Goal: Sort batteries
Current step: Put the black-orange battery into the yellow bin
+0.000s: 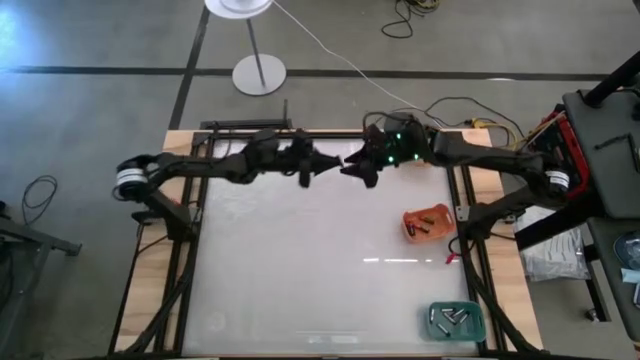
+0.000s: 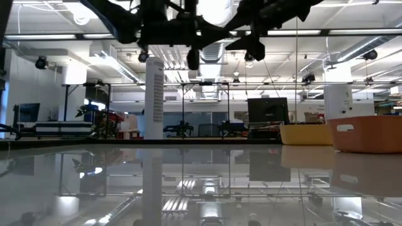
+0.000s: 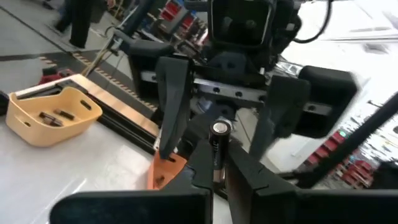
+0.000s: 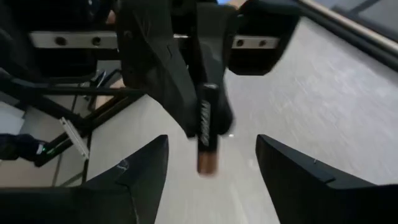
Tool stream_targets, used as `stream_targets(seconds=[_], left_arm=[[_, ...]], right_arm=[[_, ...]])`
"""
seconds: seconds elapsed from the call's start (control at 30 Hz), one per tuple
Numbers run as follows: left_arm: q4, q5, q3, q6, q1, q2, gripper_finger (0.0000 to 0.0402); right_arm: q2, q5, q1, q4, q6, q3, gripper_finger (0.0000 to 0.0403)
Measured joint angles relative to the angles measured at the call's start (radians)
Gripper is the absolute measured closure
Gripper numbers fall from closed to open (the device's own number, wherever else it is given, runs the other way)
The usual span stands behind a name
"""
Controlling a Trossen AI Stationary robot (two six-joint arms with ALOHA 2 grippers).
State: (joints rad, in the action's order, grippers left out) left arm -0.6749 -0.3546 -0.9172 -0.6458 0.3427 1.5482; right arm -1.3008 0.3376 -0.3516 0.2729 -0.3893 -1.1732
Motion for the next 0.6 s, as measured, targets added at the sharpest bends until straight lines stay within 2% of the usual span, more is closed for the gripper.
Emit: stream_targets(seconds=[0.13, 0.27, 0.6], left_arm=[[0.021, -0.005, -0.126, -0.05, 0.015, 0.11, 0.0401], [0.038, -0.019, -0.207, -0.072, 0.018, 0.162, 0.0401], [0.07, -0.021, -0.26, -0.08, 0.025, 0.212, 0.0401]], right_arm=[[-0.011, 0.097, -0.074, 0.017, 0.013, 0.0, 0.0178], [0.01, 0.111, -0.116, 0.024, 0.04, 0.0, 0.0214], [0.035, 0.178, -0.178, 0.126, 0.099, 0.0, 0.031]])
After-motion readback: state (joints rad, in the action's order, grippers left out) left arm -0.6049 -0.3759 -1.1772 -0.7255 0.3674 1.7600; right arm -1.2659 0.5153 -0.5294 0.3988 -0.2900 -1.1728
